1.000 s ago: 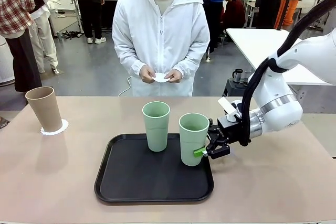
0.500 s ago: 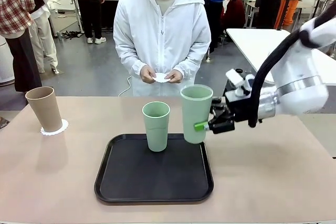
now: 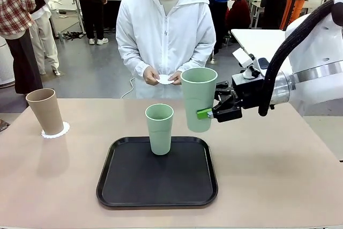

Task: Place coasters on the table and set cups on them.
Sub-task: Take one Reusable plastic cup from the Flat Tray and place it on a coaster set by the human.

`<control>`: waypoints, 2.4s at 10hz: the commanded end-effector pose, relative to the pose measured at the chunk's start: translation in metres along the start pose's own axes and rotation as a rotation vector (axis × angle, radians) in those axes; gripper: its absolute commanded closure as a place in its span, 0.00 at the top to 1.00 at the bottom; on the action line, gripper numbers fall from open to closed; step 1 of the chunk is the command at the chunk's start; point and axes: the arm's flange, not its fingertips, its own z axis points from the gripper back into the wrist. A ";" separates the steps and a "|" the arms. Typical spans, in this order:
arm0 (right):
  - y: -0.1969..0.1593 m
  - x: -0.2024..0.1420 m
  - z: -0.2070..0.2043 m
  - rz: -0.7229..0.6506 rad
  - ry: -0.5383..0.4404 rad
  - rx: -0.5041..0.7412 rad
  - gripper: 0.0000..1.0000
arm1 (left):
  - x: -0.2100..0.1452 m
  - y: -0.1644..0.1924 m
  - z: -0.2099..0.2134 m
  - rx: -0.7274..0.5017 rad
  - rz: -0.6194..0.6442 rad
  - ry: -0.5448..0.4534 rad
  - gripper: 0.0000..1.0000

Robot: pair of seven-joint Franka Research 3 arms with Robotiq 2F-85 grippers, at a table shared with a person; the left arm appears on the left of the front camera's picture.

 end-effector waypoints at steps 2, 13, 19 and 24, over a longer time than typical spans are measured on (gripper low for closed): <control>0.000 0.000 0.000 0.000 0.000 0.000 0.83 | -0.001 0.000 0.001 0.004 0.004 -0.003 1.00; -0.203 0.022 -0.013 -0.046 -0.057 -0.240 0.83 | -0.001 0.000 0.001 0.004 0.004 -0.003 1.00; -0.211 0.013 -0.032 0.084 -0.112 -0.107 0.83 | -0.001 0.000 0.001 0.004 0.004 -0.003 1.00; -0.252 -0.027 -0.081 0.054 -0.234 -0.037 0.83 | -0.001 0.000 0.001 0.004 0.004 -0.003 1.00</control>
